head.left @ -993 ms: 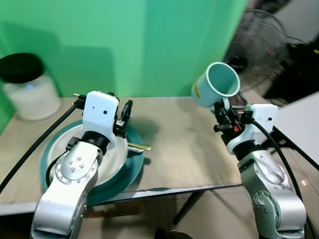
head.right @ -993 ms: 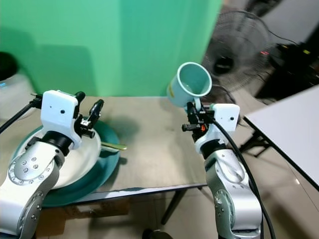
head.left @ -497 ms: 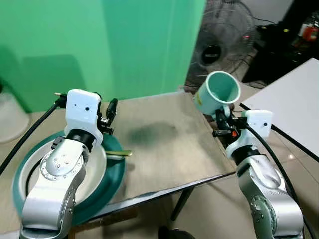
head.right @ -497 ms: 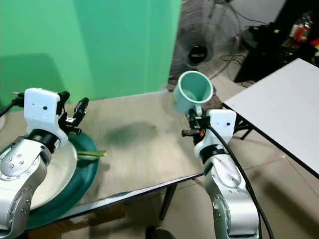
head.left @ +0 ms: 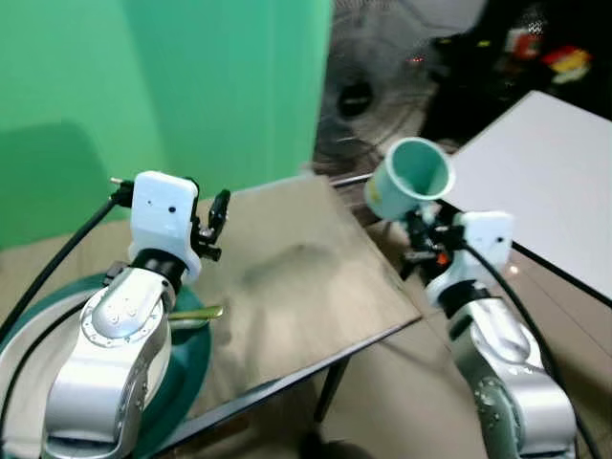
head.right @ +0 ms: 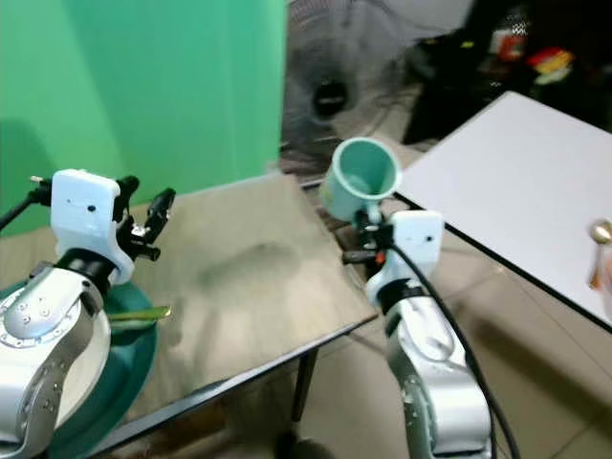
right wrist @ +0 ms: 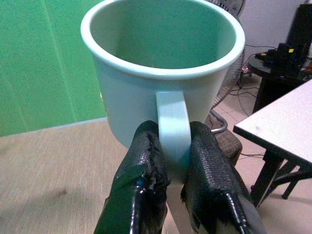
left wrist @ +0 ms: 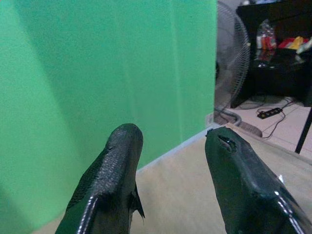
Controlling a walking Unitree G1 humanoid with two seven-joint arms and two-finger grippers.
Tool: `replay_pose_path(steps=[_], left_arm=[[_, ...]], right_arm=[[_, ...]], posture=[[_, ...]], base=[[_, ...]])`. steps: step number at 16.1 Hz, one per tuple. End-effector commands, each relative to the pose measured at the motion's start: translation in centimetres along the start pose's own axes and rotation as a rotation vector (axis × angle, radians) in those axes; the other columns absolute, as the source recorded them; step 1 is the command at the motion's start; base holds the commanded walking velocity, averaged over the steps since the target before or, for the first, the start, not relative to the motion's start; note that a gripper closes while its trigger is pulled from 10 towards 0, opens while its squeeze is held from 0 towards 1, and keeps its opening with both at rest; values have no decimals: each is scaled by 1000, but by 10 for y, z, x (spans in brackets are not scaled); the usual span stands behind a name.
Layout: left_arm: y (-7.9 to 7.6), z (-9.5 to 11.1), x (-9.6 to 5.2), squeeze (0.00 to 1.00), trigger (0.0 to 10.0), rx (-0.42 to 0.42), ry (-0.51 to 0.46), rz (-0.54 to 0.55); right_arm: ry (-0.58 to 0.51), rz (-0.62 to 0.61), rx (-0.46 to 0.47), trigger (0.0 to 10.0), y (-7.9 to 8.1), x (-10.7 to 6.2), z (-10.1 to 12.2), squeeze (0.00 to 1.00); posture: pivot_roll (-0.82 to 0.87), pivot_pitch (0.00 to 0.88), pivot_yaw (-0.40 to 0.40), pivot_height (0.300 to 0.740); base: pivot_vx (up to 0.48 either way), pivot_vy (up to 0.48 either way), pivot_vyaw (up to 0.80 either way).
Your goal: Setting the table
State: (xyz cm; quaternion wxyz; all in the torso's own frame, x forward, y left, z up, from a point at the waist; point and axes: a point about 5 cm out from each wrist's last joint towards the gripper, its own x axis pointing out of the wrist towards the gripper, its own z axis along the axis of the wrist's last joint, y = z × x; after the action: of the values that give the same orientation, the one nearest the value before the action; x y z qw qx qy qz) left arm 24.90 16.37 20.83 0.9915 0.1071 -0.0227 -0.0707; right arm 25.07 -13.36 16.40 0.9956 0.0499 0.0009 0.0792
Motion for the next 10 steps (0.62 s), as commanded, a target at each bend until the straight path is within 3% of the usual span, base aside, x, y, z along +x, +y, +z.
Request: replay_pose_path(steps=[1,8,10], left_arm=[[-2,3,1,0,10000,1,-17,-12],[-8,2,2,0,10000,-18,-27,-12],[-10,2,3,0,10000,-22,-30,-12]], right_arm=[[0,-28,-11,10000,-6,-1,-1,0],[-13,-18,-39,10000,-10,0,5,0],[-24,-9,-43,10000,-10,1,7,0]], posture=[[56,17,-22,740],[31,2,-34,740],[25,0,-37,740]], base=[[0,0,-800],[0,0,-800],[0,0,-278]])
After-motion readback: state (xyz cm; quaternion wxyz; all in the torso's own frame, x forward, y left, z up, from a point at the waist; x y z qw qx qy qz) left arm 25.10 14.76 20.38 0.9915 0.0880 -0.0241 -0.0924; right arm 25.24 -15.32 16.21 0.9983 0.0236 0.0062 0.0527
